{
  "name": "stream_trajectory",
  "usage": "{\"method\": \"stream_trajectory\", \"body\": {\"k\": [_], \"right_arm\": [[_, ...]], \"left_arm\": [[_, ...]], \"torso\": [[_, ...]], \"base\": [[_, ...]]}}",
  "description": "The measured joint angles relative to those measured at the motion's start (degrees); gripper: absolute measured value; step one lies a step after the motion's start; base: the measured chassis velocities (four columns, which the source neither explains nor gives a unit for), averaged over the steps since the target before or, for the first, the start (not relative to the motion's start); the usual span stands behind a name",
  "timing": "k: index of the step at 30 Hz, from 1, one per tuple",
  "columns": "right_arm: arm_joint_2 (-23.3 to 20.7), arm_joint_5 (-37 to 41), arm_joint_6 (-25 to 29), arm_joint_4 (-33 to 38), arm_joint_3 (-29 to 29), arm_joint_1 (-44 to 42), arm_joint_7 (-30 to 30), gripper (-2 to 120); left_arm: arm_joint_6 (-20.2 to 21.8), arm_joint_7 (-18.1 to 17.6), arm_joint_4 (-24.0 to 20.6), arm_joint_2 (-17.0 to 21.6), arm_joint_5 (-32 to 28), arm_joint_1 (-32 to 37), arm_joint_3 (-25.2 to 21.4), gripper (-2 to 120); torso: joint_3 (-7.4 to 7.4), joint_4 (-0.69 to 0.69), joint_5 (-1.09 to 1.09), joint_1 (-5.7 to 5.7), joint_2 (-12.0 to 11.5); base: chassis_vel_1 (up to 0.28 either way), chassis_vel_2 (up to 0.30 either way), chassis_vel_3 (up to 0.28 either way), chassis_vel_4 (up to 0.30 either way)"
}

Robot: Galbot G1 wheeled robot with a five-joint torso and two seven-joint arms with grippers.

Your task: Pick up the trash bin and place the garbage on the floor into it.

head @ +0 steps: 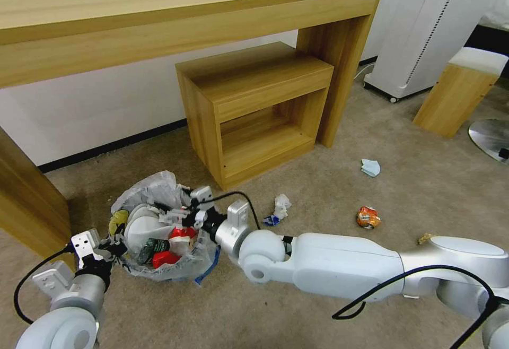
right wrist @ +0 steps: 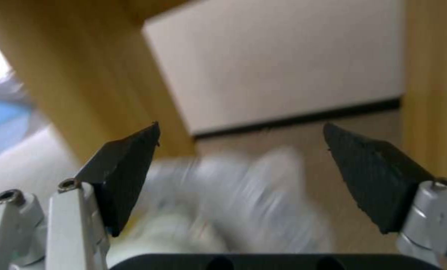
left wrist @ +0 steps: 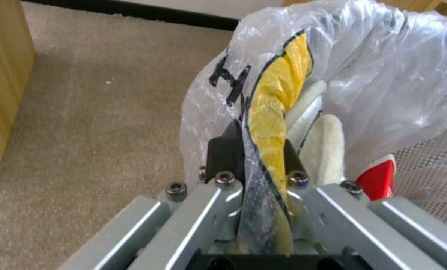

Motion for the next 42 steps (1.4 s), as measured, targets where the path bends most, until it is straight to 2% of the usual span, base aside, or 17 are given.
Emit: {"method": "stream_trajectory", "body": {"k": [5,6,8,13,16,20,23,24,28,29,32,34,37,42], "right_arm": [[-1.74,-0.44,0.77,0.09,7.37,-1.64,-0.69,92],[-1.74,-0.44,0.77,0.09,7.37,-1.64,-0.69,92],[-2.99,-1.51,2.64,-0.07,12.74,-3.74,-2.49,99],[-4.75,-2.62,2.65,0.03,18.28,-6.33,-1.83,100],[-7.48,-3.45,1.63,-0.34,24.97,-9.6,0.38,100],[-9.51,-4.63,0.22,-0.84,29.55,-12.74,1.89,100],[-12.6,-7.09,-1.33,-1.56,35.89,-18.17,3.55,100],[-12.6,-7.09,-1.33,-1.56,35.89,-18.17,3.55,100],[-16.17,-11.29,-1.87,-1.35,45.42,-28.1,3.4,100],[-16.17,-11.29,-1.87,-1.35,45.42,-28.1,3.4,100],[-17.31,-14.87,-2.36,-0.86,51.71,-36.55,4.19,100],[-17.42,-15.68,-2.38,-0.85,52.8,-38.14,4.4,100],[-17.98,-19.75,-2.57,-0.74,58.21,-44.2,5.11,100],[-17.77,-23.51,-2.65,-0.34,63.02,-48.3,5.16,100]], "left_arm": [[0.0,0.02,0.13,0.07,0.12,0.08,0.06,3],[0.0,0.02,0.13,0.07,0.12,0.08,0.06,3],[0.0,0.09,0.2,-0.1,0.34,0.23,0.08,3],[0.0,0.14,0.22,-0.12,0.45,0.39,0.03,3],[0.0,0.15,0.1,-0.11,0.52,0.52,-0.23,3],[0.0,0.16,-0.06,-0.11,0.66,0.51,-0.33,3],[-0.02,0.24,-0.13,0.06,0.67,0.37,-0.38,3],[-0.02,0.24,-0.13,0.06,0.67,0.37,-0.38,3],[-0.09,0.44,0.42,0.54,0.69,-0.05,-0.34,3],[-0.09,0.44,0.42,0.54,0.69,-0.05,-0.34,3],[-0.15,0.71,0.7,0.75,0.84,-0.27,-0.09,3],[-0.19,0.78,0.75,0.77,0.87,-0.27,-0.05,3],[-0.43,1.27,0.99,0.87,1.65,-0.07,0.03,3],[-0.49,1.41,0.91,0.94,2.05,0.2,0.0,3]], "torso": [[0.0,-0.01,0.0,0.0,0.0],[0.0,-0.01,0.0,0.0,0.0],[0.0,0.0,0.0,0.0,0.0],[0.0,0.0,0.01,0.0,0.0],[0.0,0.0,0.01,0.0,0.0],[0.0,-0.01,0.01,0.0,0.0],[0.0,-0.01,0.01,0.0,0.0],[0.0,-0.01,0.01,0.0,0.0],[0.0,-0.01,0.01,0.0,0.0],[0.0,-0.01,0.01,0.0,0.0],[0.0,-0.01,0.01,0.0,0.0],[0.0,-0.02,0.01,0.0,0.0],[0.0,-0.01,-0.02,0.0,0.0],[0.0,0.0,-0.01,0.0,0.0]], "base": [[0.0,0.0,0.0,0.0],[0.0,0.0,0.0,0.0],[0.0,0.0,0.0,0.0],[0.0,0.0,0.0,0.0],[0.0,0.0,0.0,0.0],[0.0,0.0,0.0,0.0],[0.0,0.0,0.0,0.0],[0.0,0.0,0.0,0.0],[0.0,0.0,0.0,0.0],[0.0,0.0,0.0,0.0],[0.0,0.0,0.0,0.0],[0.0,0.0,0.0,0.0],[0.0,0.0,0.0,0.0],[0.0,0.0,0.0,0.0]]}}
